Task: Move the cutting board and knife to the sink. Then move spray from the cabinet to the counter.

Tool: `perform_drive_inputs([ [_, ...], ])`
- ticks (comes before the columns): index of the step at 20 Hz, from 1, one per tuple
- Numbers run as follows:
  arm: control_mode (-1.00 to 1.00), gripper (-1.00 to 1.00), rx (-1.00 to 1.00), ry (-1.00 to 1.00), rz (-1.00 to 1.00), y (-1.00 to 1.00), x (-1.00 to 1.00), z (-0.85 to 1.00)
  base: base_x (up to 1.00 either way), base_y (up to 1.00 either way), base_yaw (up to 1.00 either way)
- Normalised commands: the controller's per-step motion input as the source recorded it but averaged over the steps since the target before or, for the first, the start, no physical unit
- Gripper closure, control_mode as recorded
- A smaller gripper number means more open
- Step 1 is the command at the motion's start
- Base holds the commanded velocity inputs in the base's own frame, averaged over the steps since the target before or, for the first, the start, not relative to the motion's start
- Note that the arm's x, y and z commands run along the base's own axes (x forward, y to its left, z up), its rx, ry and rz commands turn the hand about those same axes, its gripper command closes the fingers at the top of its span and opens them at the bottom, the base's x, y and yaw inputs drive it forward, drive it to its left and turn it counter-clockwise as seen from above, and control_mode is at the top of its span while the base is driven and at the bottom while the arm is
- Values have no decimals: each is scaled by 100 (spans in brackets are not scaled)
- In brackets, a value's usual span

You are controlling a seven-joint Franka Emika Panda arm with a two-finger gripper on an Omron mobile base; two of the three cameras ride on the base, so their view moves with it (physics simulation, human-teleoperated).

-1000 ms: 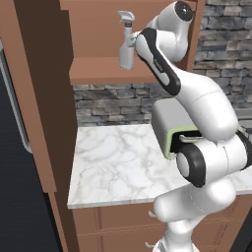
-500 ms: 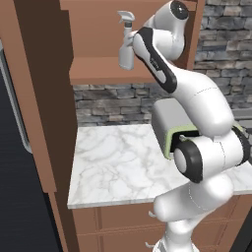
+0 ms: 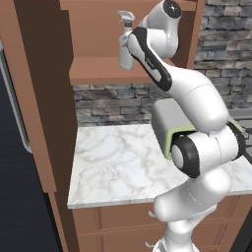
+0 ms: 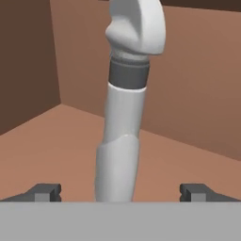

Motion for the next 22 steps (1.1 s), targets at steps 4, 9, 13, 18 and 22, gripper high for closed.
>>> perform_drive_inputs([
  [4,-100,-100,0,1,0,0,12,0,0,0,0],
  [9,-100,-100,0,2,0,0,12,0,0,0,0],
  [13,-100,-100,0,2,0,0,13,0,0,0,0],
  [18,-100,-100,0,2,0,0,12,0,0,0,0],
  [22,-100,-100,0,3,0,6,14,-1,0,0,0],
])
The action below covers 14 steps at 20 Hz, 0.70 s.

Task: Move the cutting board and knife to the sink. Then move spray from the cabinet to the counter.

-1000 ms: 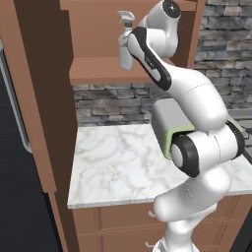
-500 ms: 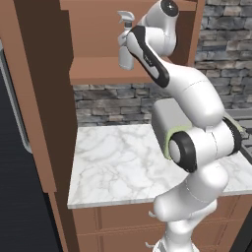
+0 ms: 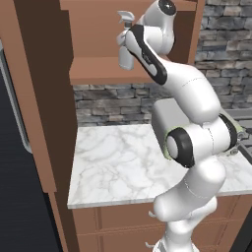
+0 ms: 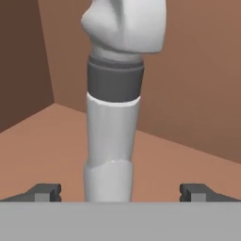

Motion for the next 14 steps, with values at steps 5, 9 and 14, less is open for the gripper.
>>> perform_drive_inputs([
  [5,-100,-100,-1,5,0,16,18,-4,0,0,0],
  [9,-100,-100,-1,5,0,18,16,-6,0,0,0],
  [14,-100,100,-1,4,0,13,12,-8,0,0,0],
])
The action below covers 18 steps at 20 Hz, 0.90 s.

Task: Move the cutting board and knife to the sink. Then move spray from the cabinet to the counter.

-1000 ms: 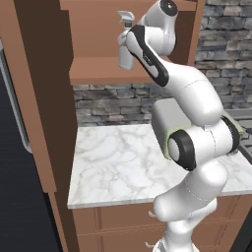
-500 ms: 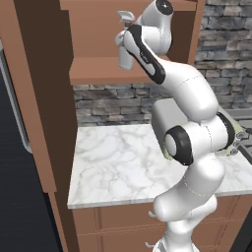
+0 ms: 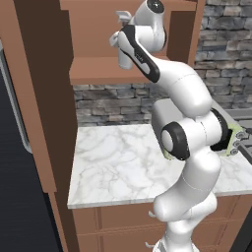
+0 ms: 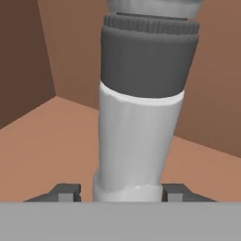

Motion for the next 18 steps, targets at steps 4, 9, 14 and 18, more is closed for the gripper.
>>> perform_drive_inputs([
  [4,-100,100,0,0,0,1,3,0,0,0,0],
  [9,-100,100,0,0,0,0,0,0,0,0,0],
  [14,-100,100,0,0,0,0,0,0,0,0,0],
  [18,-100,100,0,0,0,0,0,0,0,0,0],
])
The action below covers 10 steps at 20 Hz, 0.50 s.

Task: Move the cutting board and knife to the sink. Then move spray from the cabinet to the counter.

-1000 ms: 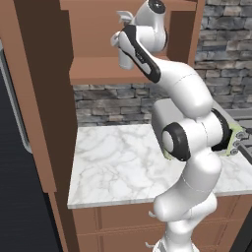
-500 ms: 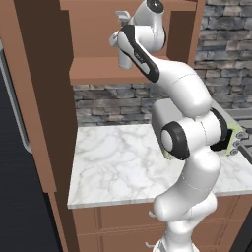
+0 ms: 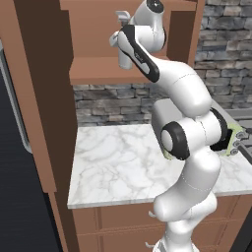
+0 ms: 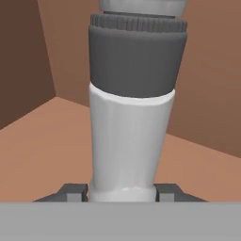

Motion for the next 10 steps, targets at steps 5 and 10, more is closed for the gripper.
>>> perform_drive_inputs([
  [5,-100,100,0,0,0,0,-1,0,0,0,0],
  [10,-100,100,0,0,0,0,0,0,0,0,0],
])
